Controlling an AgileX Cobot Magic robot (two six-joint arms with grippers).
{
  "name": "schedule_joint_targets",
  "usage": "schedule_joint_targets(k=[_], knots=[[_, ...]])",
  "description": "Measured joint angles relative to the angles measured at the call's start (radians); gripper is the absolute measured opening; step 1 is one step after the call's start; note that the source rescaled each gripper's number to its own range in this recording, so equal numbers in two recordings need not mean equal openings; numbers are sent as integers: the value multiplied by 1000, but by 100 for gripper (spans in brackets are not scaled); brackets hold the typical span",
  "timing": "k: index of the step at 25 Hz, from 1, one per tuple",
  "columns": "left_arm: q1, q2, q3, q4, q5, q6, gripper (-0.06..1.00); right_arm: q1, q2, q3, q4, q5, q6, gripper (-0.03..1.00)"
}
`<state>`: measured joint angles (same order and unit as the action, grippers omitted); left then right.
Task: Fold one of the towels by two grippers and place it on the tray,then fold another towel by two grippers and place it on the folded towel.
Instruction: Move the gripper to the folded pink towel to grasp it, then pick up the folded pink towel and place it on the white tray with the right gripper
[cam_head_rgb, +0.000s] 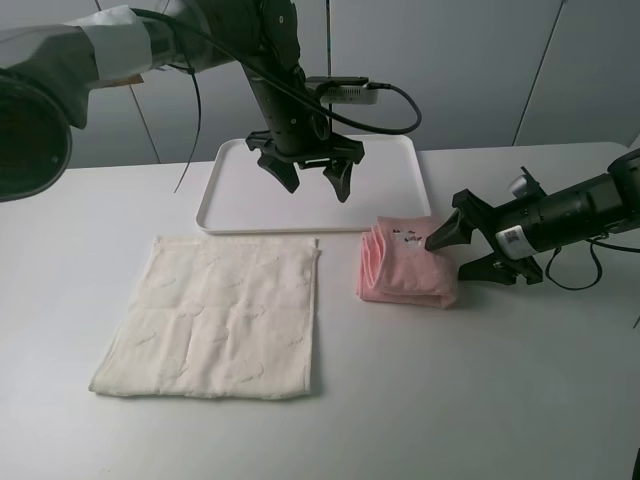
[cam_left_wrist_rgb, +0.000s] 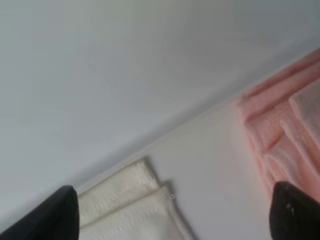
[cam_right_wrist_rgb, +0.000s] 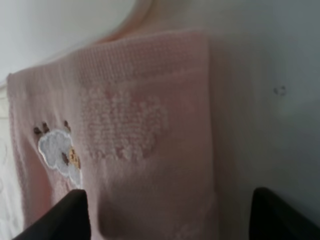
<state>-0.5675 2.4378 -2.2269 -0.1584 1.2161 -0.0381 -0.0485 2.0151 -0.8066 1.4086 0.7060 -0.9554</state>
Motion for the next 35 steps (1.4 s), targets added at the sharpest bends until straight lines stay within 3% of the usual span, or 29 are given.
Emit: schedule_joint_targets(k=[7,9,11,14,15,19,23,29,35], knots=[[0,0,0,0,0,8,98,61,35,-8,69,22,-47,66],[0,0,0,0,0,8,98,92,39,-8,90,4,-58,60],[0,0,0,0,0,8,98,109,41,-8,92,-28,-68,44],[0,0,0,0,0,10,98,112,45,-8,92,-51,-82,12],[0,0,0,0,0,11,98,112,47,-8,92,-51,-88,9],[0,-2,0,-17,0,29,98,112,47,-8,93,-49,-109,9],[4,-11,2,-85,0,63,98,112,46,-8,93,-10,-113,9],[61,-100,12,-160,2,115,98,116,-71,-20,76,49,-113,9],[149,-215,19,-160,2,135,98,118,-129,-213,-49,196,75,9]])
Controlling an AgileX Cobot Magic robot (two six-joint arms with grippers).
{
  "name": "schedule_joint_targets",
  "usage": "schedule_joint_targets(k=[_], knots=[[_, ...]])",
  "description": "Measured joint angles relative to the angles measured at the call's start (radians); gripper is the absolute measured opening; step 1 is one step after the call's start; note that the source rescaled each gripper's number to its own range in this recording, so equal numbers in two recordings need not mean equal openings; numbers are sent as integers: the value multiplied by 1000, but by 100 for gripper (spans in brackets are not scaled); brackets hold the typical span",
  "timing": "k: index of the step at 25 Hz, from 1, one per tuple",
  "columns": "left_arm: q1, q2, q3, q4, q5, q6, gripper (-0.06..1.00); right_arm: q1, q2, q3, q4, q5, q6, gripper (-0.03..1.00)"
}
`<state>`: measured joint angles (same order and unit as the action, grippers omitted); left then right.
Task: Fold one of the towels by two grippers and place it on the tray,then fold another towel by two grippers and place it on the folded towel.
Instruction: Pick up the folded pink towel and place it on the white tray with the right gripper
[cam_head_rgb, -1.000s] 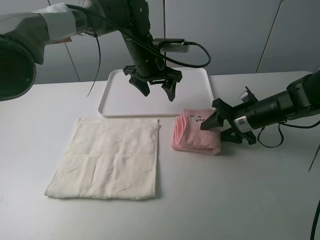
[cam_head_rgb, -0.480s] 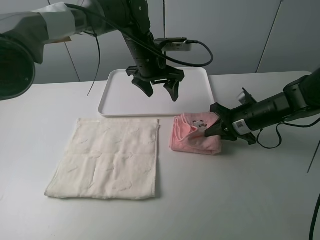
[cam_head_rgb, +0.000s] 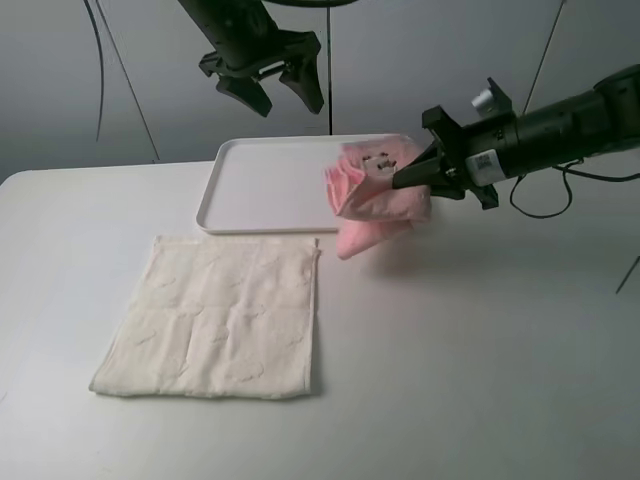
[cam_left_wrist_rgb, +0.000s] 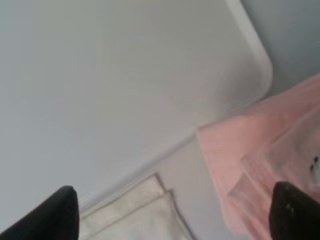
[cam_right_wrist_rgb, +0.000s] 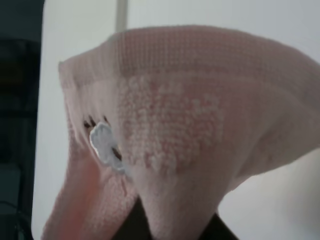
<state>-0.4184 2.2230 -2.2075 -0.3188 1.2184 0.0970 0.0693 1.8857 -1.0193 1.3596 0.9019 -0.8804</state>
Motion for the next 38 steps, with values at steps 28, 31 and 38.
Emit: schedule_joint_targets(k=[28,31,38], knots=[[227,-55,134,-16,2,136,98,156,656,-939,39,59,297,9],[227,-57,139,-16,0,136,98,158,722,-958,15,13,286,9],[227,-57,140,-16,0,137,98,158,743,-959,-150,-75,302,9]])
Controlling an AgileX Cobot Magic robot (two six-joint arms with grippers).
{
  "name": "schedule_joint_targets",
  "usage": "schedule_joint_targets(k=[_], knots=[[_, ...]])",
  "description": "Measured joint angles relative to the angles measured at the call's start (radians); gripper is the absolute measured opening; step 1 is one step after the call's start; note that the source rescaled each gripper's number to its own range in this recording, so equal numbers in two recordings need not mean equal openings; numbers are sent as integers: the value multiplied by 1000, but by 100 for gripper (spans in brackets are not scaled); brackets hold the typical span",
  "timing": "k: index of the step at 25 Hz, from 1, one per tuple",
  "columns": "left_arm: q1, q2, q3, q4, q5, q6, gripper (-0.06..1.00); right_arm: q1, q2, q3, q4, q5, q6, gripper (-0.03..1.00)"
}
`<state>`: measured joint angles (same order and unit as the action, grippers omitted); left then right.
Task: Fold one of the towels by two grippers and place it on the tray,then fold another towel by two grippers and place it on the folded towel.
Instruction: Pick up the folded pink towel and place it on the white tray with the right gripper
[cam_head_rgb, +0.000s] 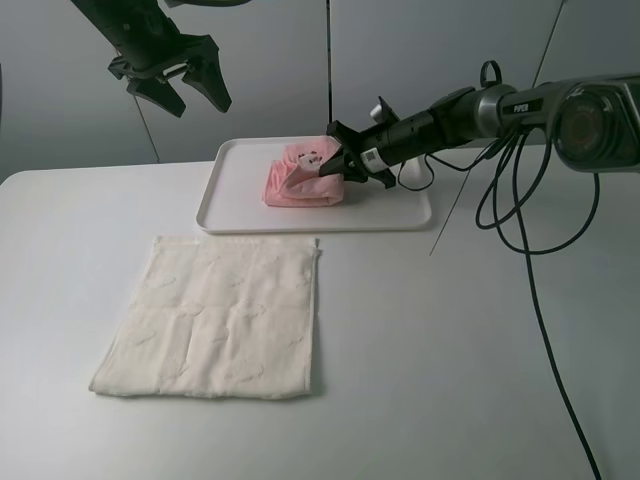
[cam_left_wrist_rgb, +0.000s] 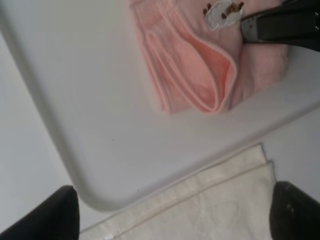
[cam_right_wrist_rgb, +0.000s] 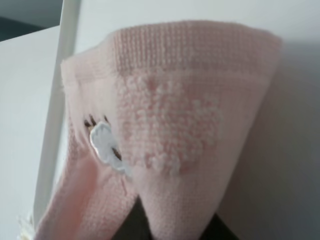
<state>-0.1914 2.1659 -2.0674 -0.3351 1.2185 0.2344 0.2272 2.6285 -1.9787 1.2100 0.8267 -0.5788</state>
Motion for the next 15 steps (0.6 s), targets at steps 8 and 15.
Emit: schedule_joint_targets(k=[8,15], knots=[[0,2,0,0,0,0,98,2,-27,-4,-15,10,19,95],[0,2,0,-2,0,6,98,2,-209,-4,-406,15,74,100]])
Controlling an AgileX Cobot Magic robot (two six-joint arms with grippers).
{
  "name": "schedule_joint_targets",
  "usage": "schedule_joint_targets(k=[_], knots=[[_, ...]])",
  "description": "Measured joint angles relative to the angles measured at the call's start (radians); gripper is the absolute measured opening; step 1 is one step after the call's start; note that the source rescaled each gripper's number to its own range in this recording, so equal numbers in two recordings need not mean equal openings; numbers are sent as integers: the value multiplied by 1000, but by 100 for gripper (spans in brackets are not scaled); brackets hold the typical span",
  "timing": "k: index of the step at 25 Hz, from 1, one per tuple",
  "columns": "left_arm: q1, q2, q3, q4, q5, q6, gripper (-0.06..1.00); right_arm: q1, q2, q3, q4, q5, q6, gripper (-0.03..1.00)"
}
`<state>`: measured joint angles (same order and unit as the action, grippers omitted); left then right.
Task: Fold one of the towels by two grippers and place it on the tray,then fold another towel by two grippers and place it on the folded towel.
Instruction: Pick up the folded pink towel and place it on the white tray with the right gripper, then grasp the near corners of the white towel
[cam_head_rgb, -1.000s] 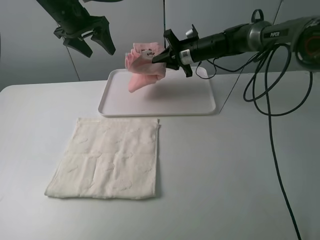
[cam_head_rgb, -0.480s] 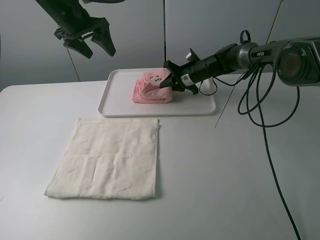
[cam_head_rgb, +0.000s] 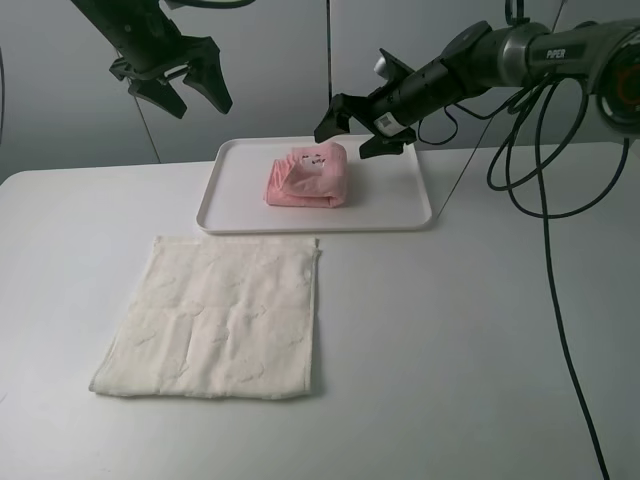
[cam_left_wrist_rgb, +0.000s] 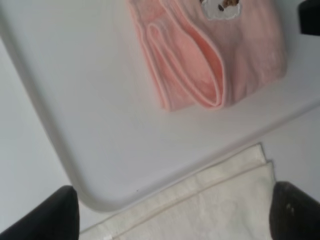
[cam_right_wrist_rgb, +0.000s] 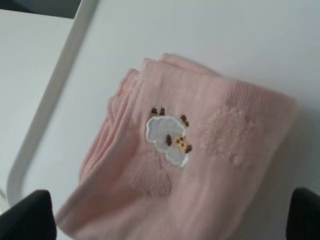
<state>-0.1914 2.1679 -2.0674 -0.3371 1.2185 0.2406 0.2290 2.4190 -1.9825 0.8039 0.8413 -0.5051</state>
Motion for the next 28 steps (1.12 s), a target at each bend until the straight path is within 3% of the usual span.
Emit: schedule_joint_targets(k=[4,7,10,16,19,25,28], knots=[[0,-26,2,2,0,37,98,0,-142,0,-229,51,58,100],[0,-77,30,2,-2,69,98,-2,-227,11,-302,90,89,100],[0,-149,117,4,-2,113,98,-2,-312,112,-321,100,94,100],[0,-331,431,26,-4,235,98,-2,-534,493,-324,-10,48,100],[0,-439,625,34,-31,332,98,-2,-658,644,-324,-18,2,100],[0,-600,881,117,-105,548,98,7,-822,829,-324,37,-148,100],[0,-635,965,123,-123,669,98,88,-848,889,-329,41,-241,100]])
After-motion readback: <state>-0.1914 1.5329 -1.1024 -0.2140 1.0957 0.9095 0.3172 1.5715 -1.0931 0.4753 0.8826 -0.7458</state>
